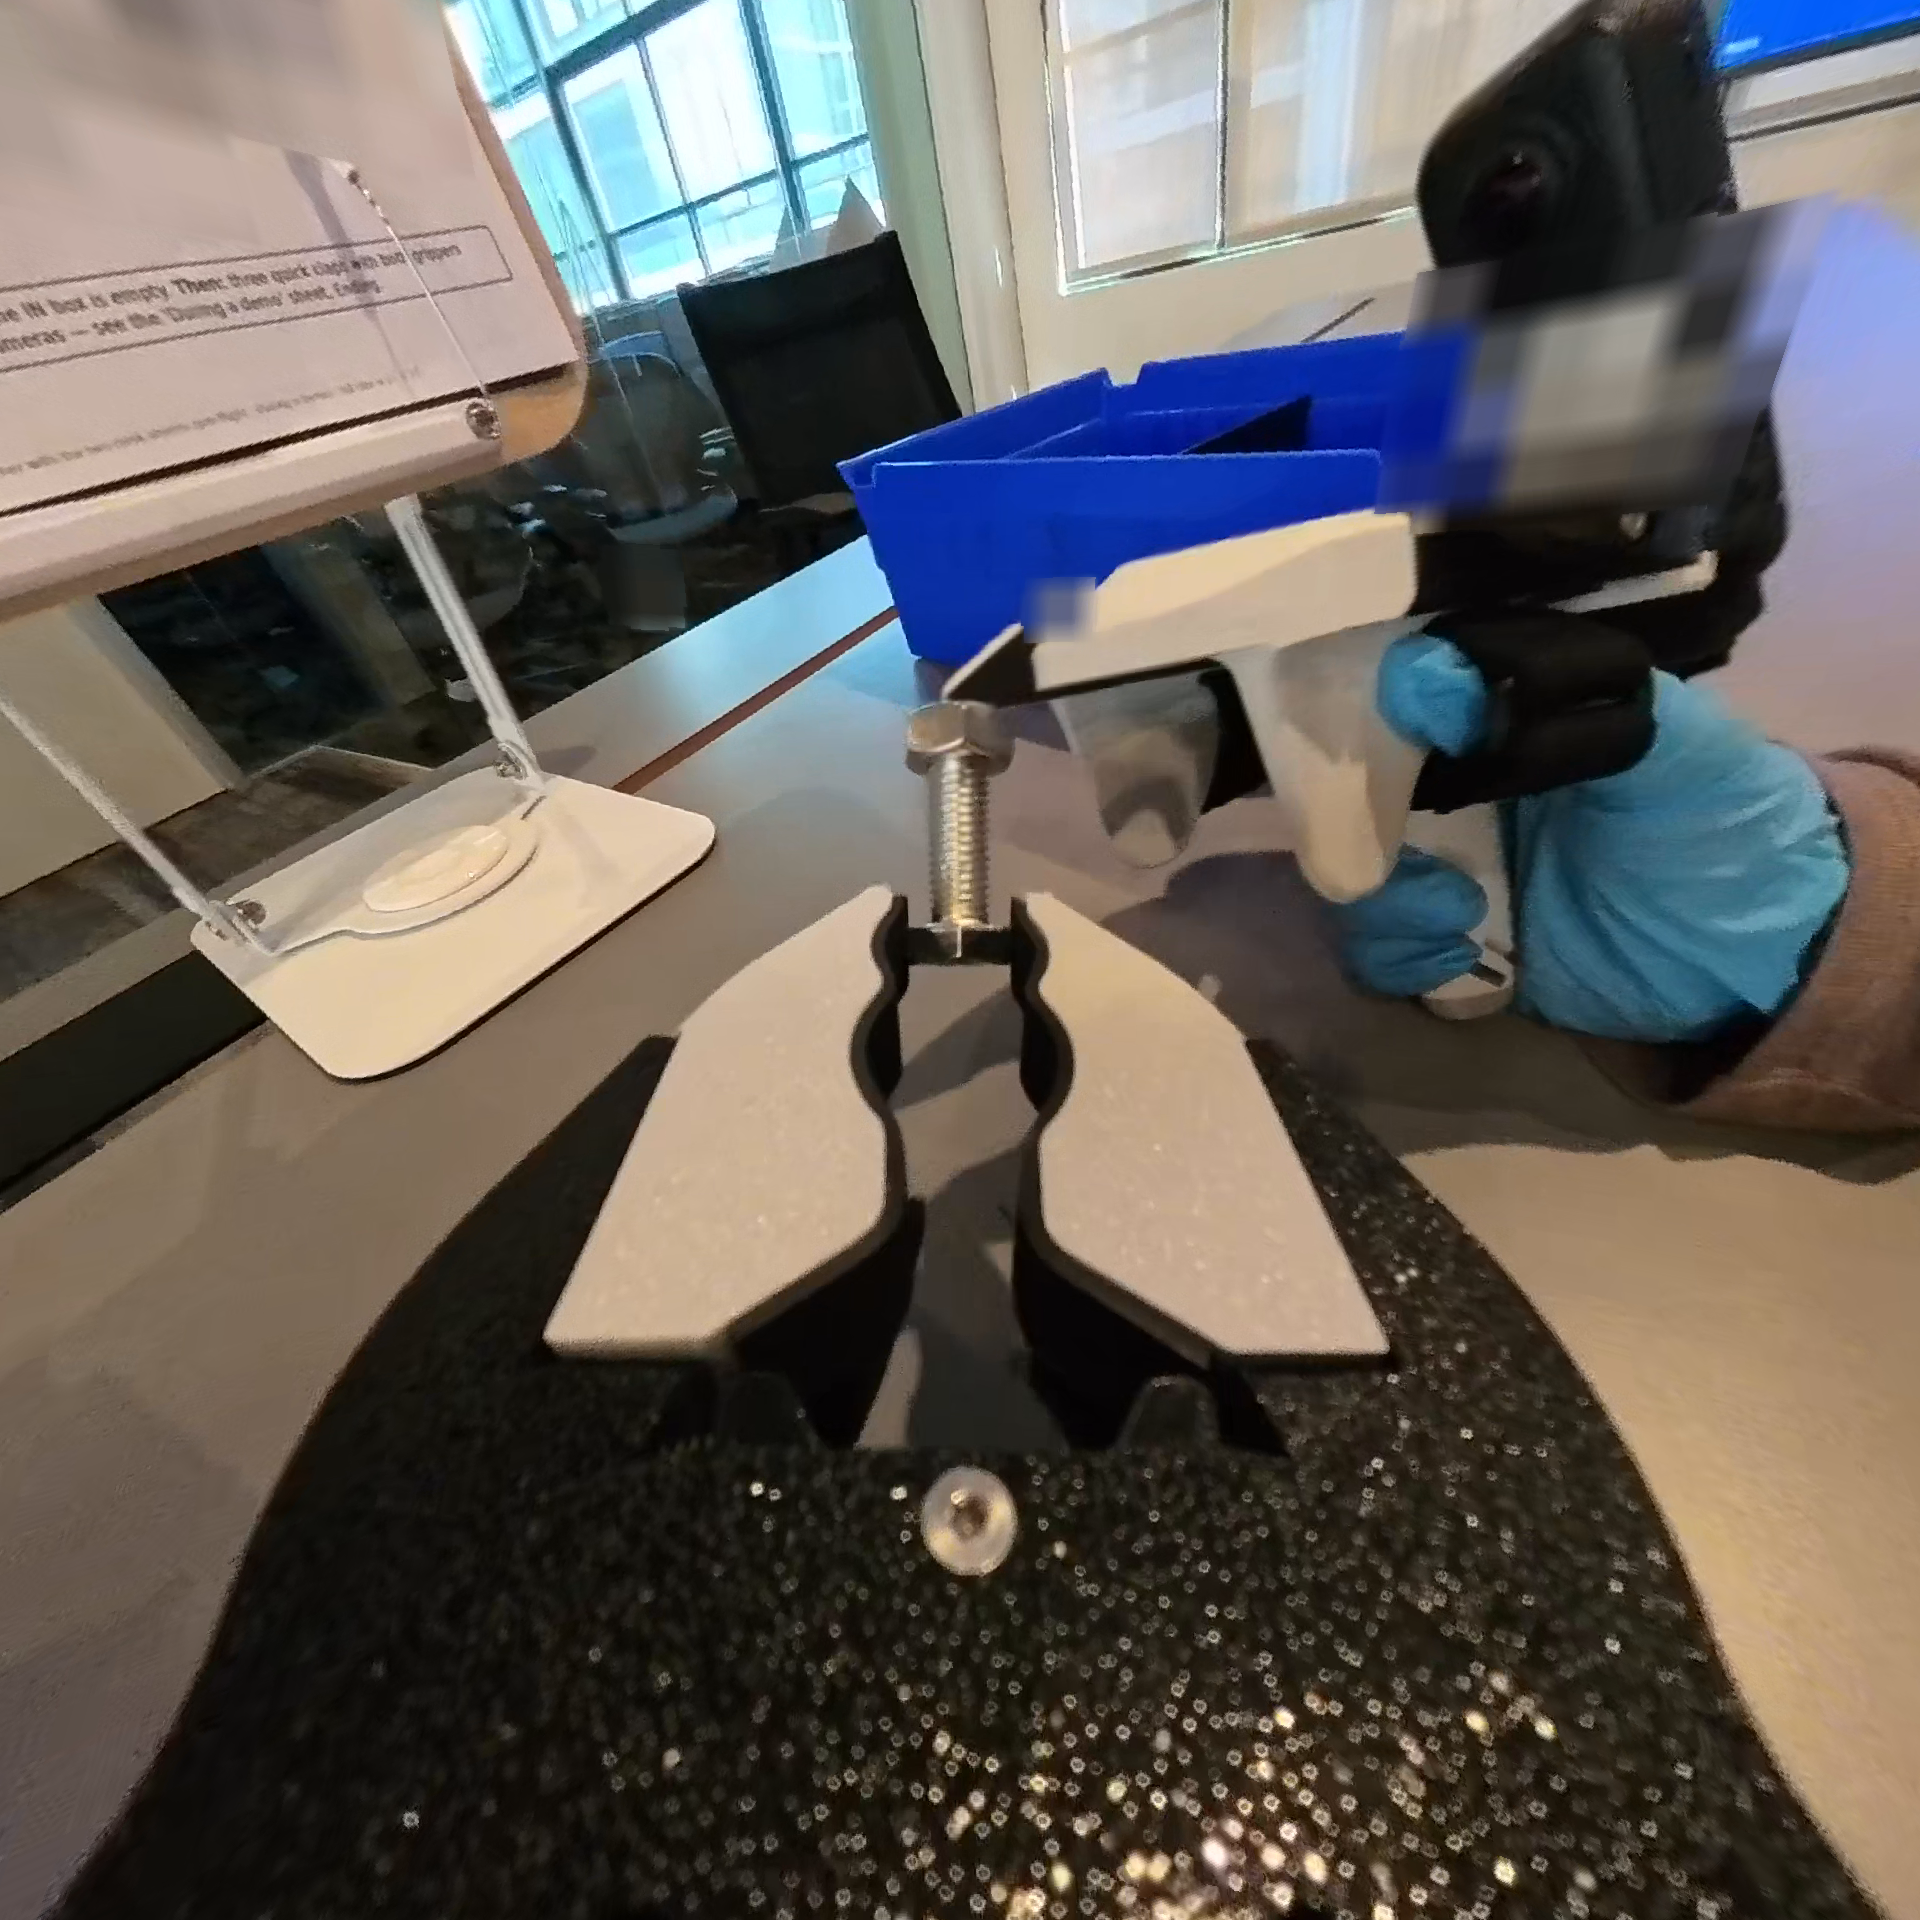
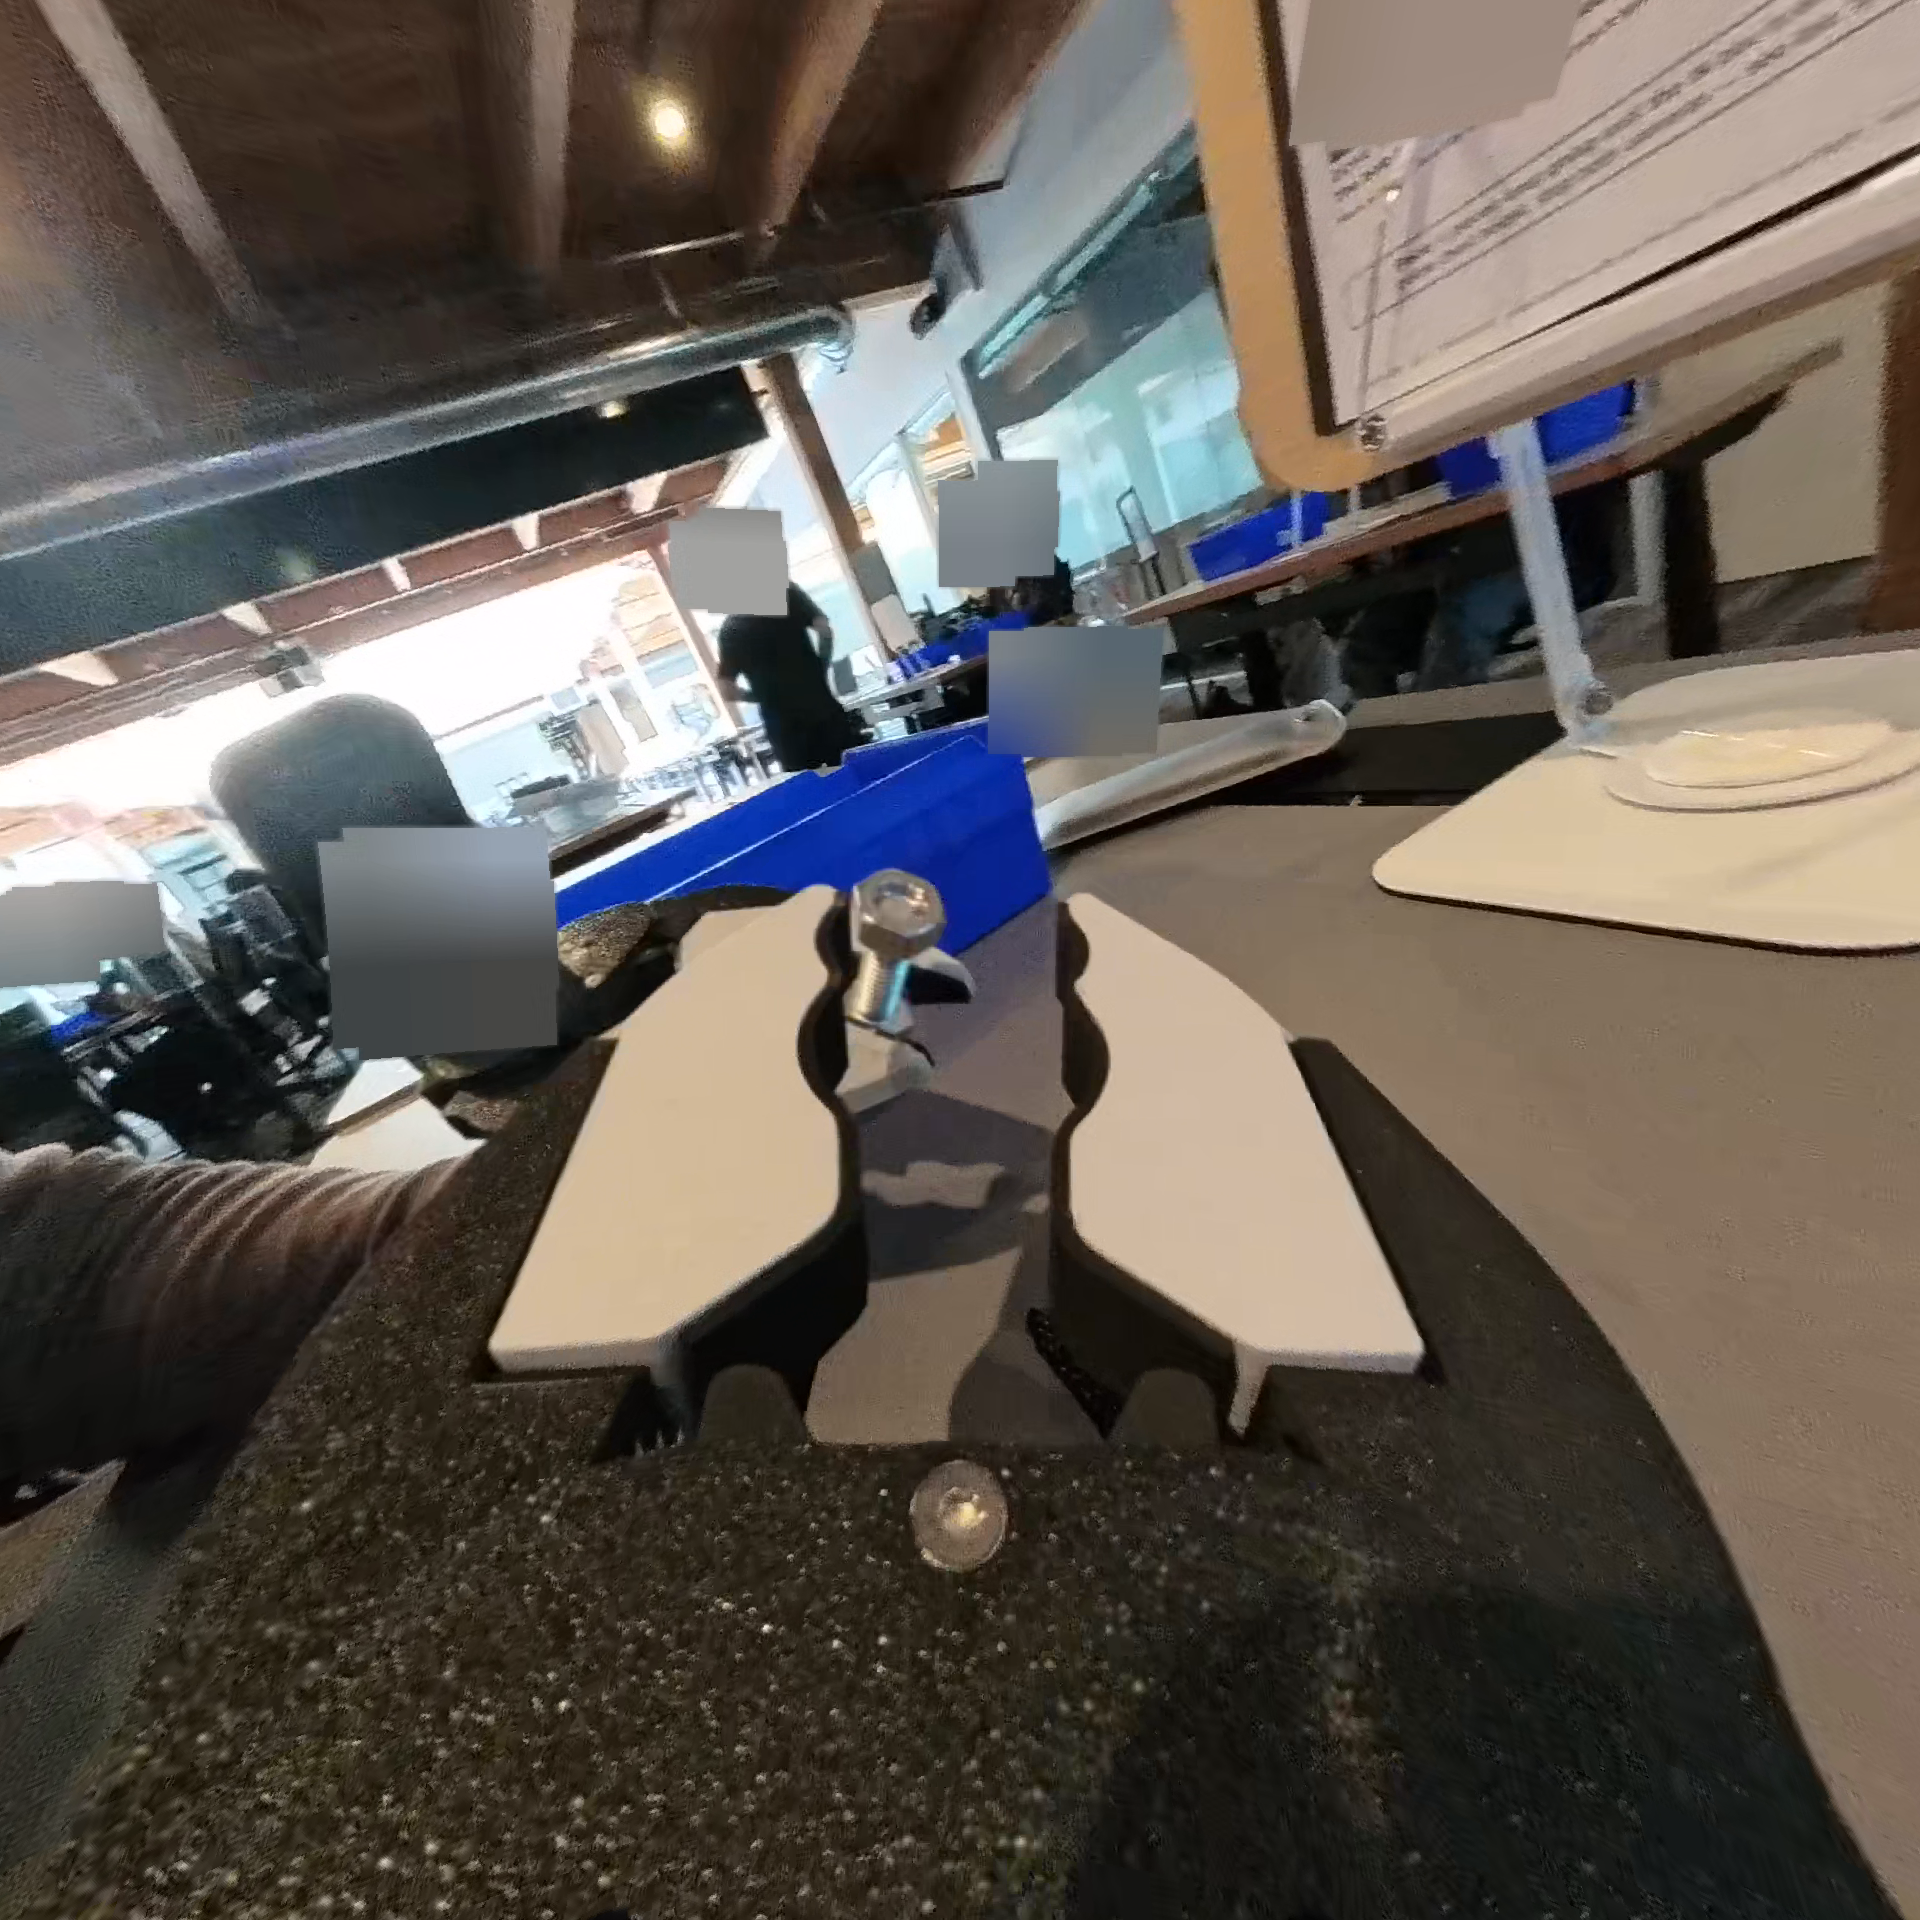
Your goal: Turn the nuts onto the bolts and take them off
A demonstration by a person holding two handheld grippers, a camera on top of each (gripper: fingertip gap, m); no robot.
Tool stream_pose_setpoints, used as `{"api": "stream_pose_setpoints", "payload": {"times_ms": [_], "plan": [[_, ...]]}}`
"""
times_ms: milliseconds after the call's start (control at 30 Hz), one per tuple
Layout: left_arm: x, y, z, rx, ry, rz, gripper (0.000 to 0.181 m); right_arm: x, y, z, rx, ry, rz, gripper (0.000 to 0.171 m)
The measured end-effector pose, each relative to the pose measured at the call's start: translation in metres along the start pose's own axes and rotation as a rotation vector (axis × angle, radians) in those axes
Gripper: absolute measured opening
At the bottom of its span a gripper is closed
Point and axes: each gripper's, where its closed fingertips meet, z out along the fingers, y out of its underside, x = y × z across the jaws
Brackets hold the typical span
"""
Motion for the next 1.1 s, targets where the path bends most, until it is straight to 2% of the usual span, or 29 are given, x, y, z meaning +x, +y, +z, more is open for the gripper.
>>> {"api": "stream_pose_setpoints", "payload": {"times_ms": [133,167,200,233,367,500,600,767,900,1000,1100], "plan": [[0.0,0.0,0.0,-0.003,-0.018,0.024,0.018,0.004,0.007,0.002,-0.046,0.038,-0.015,0.039],[-0.002,0.0,-0.001,0.001,-0.021,0.014,0.018,0.008,0.008,0.001,-0.051,0.063,-0.014,0.037],[-0.002,-0.001,-0.001,0.012,-0.011,-0.001,0.018,0.012,0.007,0.0,-0.047,0.094,-0.015,0.028],[-0.002,-0.001,-0.002,0.014,-0.008,-0.012,0.018,0.015,0.004,-0.002,-0.031,0.105,-0.013,0.029],[0.001,0.001,0.001,-0.005,-0.002,0.014,0.018,-0.002,0.0,0.001,0.003,-0.025,0.018,0.038],[-0.002,0.0,0.0,-0.006,-0.028,0.029,0.018,0.007,0.008,0.002,-0.048,0.041,0.006,0.038],[-0.003,-0.001,-0.002,0.014,-0.013,-0.015,0.018,0.015,0.006,0.0,-0.035,0.085,0.016,0.029],[0.003,0.001,0.001,-0.007,-0.004,0.038,0.018,0.0,0.002,0.001,-0.006,-0.029,0.039,0.039],[-0.001,-0.001,-0.001,0.005,-0.027,0.041,0.018,0.006,0.006,0.001,-0.039,0.021,0.027,0.039],[-0.002,-0.001,-0.002,0.012,-0.016,0.002,0.018,0.009,0.005,0.0,-0.034,0.044,0.02,0.032],[0.0,0.0,0.0,0.001,-0.009,0.02,0.018,0.004,0.002,0.001,-0.013,0.004,0.033,0.035]]}}
